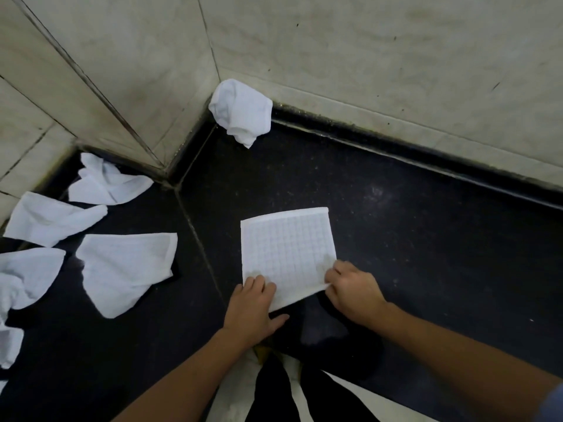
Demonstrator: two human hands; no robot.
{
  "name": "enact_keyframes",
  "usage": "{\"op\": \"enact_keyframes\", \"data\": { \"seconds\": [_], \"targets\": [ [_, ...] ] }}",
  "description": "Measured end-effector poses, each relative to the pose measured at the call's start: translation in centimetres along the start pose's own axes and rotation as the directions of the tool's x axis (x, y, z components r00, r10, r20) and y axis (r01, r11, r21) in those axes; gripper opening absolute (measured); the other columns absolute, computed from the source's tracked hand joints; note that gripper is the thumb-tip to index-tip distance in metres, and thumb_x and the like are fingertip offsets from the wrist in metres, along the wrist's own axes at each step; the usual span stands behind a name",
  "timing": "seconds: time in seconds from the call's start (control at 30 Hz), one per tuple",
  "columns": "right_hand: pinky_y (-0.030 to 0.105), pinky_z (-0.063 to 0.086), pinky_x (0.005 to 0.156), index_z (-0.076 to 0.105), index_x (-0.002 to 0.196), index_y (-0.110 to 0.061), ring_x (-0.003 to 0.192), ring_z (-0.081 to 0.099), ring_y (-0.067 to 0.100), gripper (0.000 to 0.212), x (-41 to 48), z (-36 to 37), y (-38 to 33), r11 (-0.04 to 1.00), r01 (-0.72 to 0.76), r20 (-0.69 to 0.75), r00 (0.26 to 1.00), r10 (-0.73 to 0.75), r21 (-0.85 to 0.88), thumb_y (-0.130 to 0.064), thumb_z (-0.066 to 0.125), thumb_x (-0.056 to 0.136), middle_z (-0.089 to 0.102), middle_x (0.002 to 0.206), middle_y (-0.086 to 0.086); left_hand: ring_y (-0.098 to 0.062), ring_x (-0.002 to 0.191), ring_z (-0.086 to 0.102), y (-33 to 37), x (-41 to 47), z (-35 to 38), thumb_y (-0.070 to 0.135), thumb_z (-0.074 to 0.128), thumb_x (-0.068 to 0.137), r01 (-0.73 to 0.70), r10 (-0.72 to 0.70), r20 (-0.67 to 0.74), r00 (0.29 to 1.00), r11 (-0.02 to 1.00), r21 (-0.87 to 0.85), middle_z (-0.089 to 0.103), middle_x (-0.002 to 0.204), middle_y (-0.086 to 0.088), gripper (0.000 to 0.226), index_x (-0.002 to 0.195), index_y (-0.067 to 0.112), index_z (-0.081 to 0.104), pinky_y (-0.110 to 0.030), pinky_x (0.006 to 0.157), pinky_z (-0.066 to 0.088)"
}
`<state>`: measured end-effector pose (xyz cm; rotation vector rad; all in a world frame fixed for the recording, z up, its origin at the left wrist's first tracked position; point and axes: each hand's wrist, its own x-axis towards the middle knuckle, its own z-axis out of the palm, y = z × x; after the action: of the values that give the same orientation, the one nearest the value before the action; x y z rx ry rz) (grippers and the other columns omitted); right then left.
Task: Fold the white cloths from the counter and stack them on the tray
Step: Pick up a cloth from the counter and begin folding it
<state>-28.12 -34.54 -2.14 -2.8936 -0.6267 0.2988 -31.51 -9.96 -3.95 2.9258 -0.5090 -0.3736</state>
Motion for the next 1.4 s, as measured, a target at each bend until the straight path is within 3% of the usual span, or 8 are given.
{"op": "enact_keyframes", "data": {
  "seconds": [0.23,0.33,0.47,0.63,0.83,1.17,1.27,1.4],
  "targets": [
    [0.023,0.034,0.038,0.06,0.066,-0.022,0.063,0.059,0.014,0.023,-2.1,0.6,1.5,0.997,0.075,0.112,0.991,-0.071,-0.028,-0.018,0.079,0.054,0.058,0.069,-0.008,-0.019,0.065,0.055,0.6,0.1,-0.6,0.01,0.078,0.052,-0.018,0.018,0.067,0.998,1.0,-0.008,0.057,0.074,-0.002,0.028,0.072,0.015,0.059,-0.029,0.049,0.042],
    [0.026,0.045,0.052,0.068,0.078,-0.023,0.078,0.064,0.016,0.011,-3.3,0.7,1.9,0.996,0.076,0.201,0.976,-0.084,0.048,-0.018,0.069,0.068,0.064,0.083,-0.006,-0.019,0.075,0.056,0.0,-1.1,-1.1,0.01,0.062,0.078,-0.039,0.069,0.179,0.981,0.985,-0.166,0.059,0.083,-0.003,0.003,0.077,0.012,0.061,-0.027,0.058,0.037],
    [0.028,0.045,0.077,0.07,0.099,-0.025,0.092,0.059,0.014,0.02,-3.2,-1.3,2.7,0.976,-0.11,0.468,0.884,0.01,0.188,-0.025,0.054,0.087,0.066,0.102,-0.007,-0.006,0.078,0.059,-1.7,-1.8,-3.7,0.021,0.056,0.089,0.116,0.05,0.383,0.923,0.909,-0.4,0.066,0.087,0.006,0.016,0.092,0.018,0.072,-0.02,0.066,0.043],
    [0.029,0.05,0.072,0.071,0.086,-0.027,0.081,0.062,0.011,0.004,0.5,-3.9,4.6,0.787,-0.407,0.305,0.907,0.29,0.463,-0.026,0.072,0.082,0.066,0.083,-0.009,-0.006,0.078,0.064,-4.5,1.9,-6.5,0.016,0.068,0.085,0.341,-0.206,0.291,0.934,0.757,-0.558,0.067,0.085,0.006,0.01,0.094,0.016,0.072,-0.021,0.071,0.049],
    [0.035,0.053,0.079,0.068,0.102,-0.026,0.092,0.063,0.017,0.018,5.9,-3.5,5.1,0.771,-0.533,0.269,0.845,0.462,0.348,-0.033,0.066,0.086,0.068,0.099,-0.005,-0.015,0.058,0.067,-5.6,7.4,-5.9,0.007,0.068,0.084,0.509,-0.457,0.259,0.851,0.593,-0.625,0.069,0.07,-0.007,0.003,0.085,0.01,0.069,-0.024,0.059,0.052],
    [0.032,0.045,0.073,0.055,0.11,-0.022,0.094,0.06,0.023,0.021,7.3,-1.9,4.3,0.811,-0.539,0.124,0.842,0.525,0.228,-0.03,0.057,0.091,0.059,0.11,0.001,-0.019,0.082,0.057,-4.6,7.9,-4.1,0.028,0.061,0.087,0.58,-0.565,0.134,0.814,0.78,-0.234,0.058,0.092,-0.002,0.015,0.096,0.017,0.056,-0.032,0.067,0.046],
    [0.033,0.048,0.073,0.057,0.109,-0.022,0.091,0.059,0.021,0.017,6.3,-2.5,3.1,0.909,-0.366,0.044,0.93,0.365,0.201,-0.024,0.053,0.092,0.057,0.108,0.0,-0.019,0.085,0.057,-2.8,6.2,-4.0,0.023,0.055,0.09,0.385,-0.393,-0.004,0.92,0.903,-0.191,0.054,0.098,-0.002,0.012,0.1,0.016,0.055,-0.031,0.067,0.046],
    [0.034,0.049,0.072,0.061,0.103,-0.02,0.088,0.062,0.024,0.017,3.4,-0.5,-1.6,0.955,-0.144,0.174,0.98,0.101,0.257,-0.026,0.05,0.093,0.061,0.103,0.0,-0.021,0.074,0.059,-0.3,3.6,-2.5,0.021,0.047,0.093,0.24,-0.232,0.06,0.971,0.951,-0.198,0.06,0.09,-0.003,0.014,0.086,0.014,0.056,-0.03,0.059,0.041]
  ]
}}
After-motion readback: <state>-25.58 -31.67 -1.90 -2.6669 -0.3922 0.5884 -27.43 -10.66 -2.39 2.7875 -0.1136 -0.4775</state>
